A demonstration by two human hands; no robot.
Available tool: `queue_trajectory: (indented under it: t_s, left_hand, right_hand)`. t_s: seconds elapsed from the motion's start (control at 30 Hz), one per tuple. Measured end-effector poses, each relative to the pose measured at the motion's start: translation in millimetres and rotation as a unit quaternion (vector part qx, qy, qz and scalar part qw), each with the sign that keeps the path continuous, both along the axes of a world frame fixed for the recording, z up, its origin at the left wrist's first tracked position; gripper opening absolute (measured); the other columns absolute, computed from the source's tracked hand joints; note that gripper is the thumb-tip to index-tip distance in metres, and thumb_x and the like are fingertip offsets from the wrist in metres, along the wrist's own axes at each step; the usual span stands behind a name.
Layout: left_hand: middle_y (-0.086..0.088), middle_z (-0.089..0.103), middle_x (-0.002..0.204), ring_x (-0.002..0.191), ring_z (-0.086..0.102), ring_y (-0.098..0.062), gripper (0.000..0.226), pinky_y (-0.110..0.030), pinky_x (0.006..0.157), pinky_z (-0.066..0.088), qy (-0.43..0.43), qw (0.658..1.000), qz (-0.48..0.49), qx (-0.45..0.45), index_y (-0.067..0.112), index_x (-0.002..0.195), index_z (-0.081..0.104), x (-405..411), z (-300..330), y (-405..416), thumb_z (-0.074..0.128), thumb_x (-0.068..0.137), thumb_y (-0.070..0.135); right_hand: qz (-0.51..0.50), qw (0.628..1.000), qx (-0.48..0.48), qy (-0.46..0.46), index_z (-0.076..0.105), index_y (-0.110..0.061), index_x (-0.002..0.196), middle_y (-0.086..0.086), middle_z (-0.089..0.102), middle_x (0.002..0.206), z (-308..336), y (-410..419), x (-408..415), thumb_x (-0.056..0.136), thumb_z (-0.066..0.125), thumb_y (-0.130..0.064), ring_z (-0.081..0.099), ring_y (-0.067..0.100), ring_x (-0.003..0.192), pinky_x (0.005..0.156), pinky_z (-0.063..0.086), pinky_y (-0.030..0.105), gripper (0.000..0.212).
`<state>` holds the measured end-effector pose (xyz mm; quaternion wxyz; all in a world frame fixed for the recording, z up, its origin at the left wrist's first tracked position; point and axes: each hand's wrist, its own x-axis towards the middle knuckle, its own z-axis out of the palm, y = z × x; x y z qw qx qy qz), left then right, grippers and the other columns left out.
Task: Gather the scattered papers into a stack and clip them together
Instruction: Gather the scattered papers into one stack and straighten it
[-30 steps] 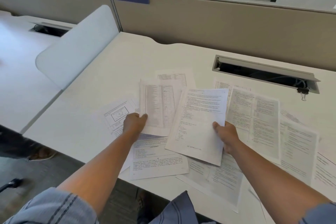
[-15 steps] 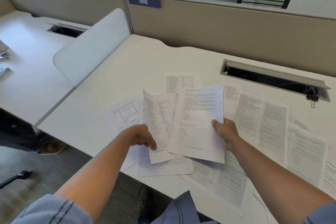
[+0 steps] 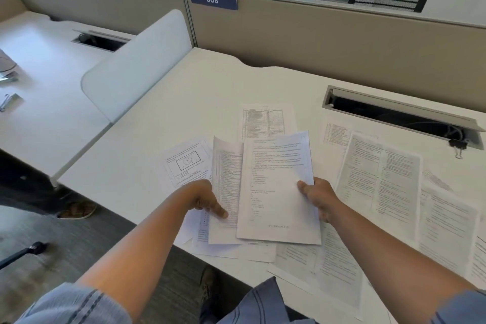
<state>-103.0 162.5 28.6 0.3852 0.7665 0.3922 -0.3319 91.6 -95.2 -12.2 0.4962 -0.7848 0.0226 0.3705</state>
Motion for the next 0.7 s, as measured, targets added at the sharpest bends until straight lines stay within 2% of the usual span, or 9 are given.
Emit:
queue_trajectory:
  t_s: [0.13,0.2,0.27,0.33,0.4,0.47,0.6,0.7]
  left_hand:
    - [-0.004,0.069,0.104,0.096,0.068,-0.025,0.055,-0.040,0.087,0.059,-0.098,0.978,0.113,0.142,0.014,0.098,0.067,6,-8,-5,0.087,0.069,0.055]
    - [-0.008,0.062,0.117,0.104,0.063,-0.030,0.057,-0.045,0.091,0.057,-0.106,0.969,0.150,0.163,0.015,0.105,0.064,7,-12,-6,0.082,0.071,0.057]
    - [-0.009,0.054,0.131,0.115,0.058,-0.033,0.064,-0.044,0.092,0.054,-0.134,0.957,0.219,0.133,0.012,0.125,0.056,11,-12,-8,0.083,0.078,0.047]
    - [-0.011,0.052,0.136,0.121,0.057,-0.035,0.078,-0.043,0.090,0.055,-0.155,0.940,0.296,0.073,0.008,0.141,0.043,14,-9,-10,0.084,0.081,0.036]
    - [-0.015,0.059,0.126,0.113,0.062,-0.034,0.073,-0.043,0.087,0.056,-0.166,0.927,0.334,0.047,0.003,0.135,0.044,16,-12,-8,0.085,0.081,0.031]
    - [-0.016,0.063,0.113,0.097,0.062,-0.029,0.054,-0.037,0.078,0.051,-0.172,0.922,0.345,0.035,-0.003,0.115,0.054,18,-14,-8,0.085,0.083,0.027]
    - [-0.016,0.065,0.118,0.113,0.060,-0.035,0.052,-0.039,0.089,0.048,-0.156,0.926,0.344,0.015,-0.006,0.122,0.061,20,-15,-12,0.083,0.086,0.025]
    - [-0.025,0.064,0.127,0.121,0.060,-0.044,0.055,-0.050,0.100,0.051,-0.159,0.931,0.328,0.021,-0.004,0.126,0.061,22,-19,-15,0.082,0.086,0.028]
  right_hand:
    - [-0.003,1.000,-0.008,-0.017,0.065,-0.011,0.130,0.010,0.071,0.117,-6,-1,-2,0.099,0.065,-0.026,0.068,0.032,0.103,0.096,0.056,0.047,0.034]
    - [0.005,1.000,-0.012,-0.025,0.066,-0.012,0.129,0.008,0.071,0.115,-5,-2,-2,0.100,0.064,-0.026,0.068,0.031,0.102,0.093,0.056,0.043,0.032]
    - [0.009,0.999,-0.012,-0.030,0.066,-0.012,0.129,0.007,0.070,0.115,-5,-2,-3,0.101,0.063,-0.027,0.066,0.031,0.103,0.092,0.055,0.041,0.032]
    - [0.010,0.999,-0.017,-0.035,0.065,-0.013,0.130,0.007,0.069,0.115,-6,-3,-3,0.101,0.063,-0.028,0.066,0.031,0.104,0.091,0.054,0.040,0.034]
    - [0.009,0.999,-0.018,-0.036,0.065,-0.013,0.131,0.007,0.069,0.117,-7,-3,-3,0.100,0.063,-0.029,0.066,0.032,0.105,0.094,0.054,0.042,0.035]
    - [0.004,0.999,-0.017,-0.034,0.065,-0.013,0.131,0.007,0.070,0.117,-9,-4,-3,0.100,0.064,-0.030,0.066,0.032,0.106,0.098,0.055,0.047,0.035]
    - [0.000,0.999,-0.014,-0.034,0.066,-0.014,0.131,0.007,0.071,0.116,-10,-4,-3,0.100,0.064,-0.030,0.067,0.032,0.105,0.097,0.056,0.047,0.035]
    - [0.001,0.999,-0.017,-0.035,0.065,-0.016,0.132,0.006,0.071,0.118,-10,-4,-2,0.100,0.064,-0.032,0.067,0.032,0.105,0.097,0.055,0.047,0.036]
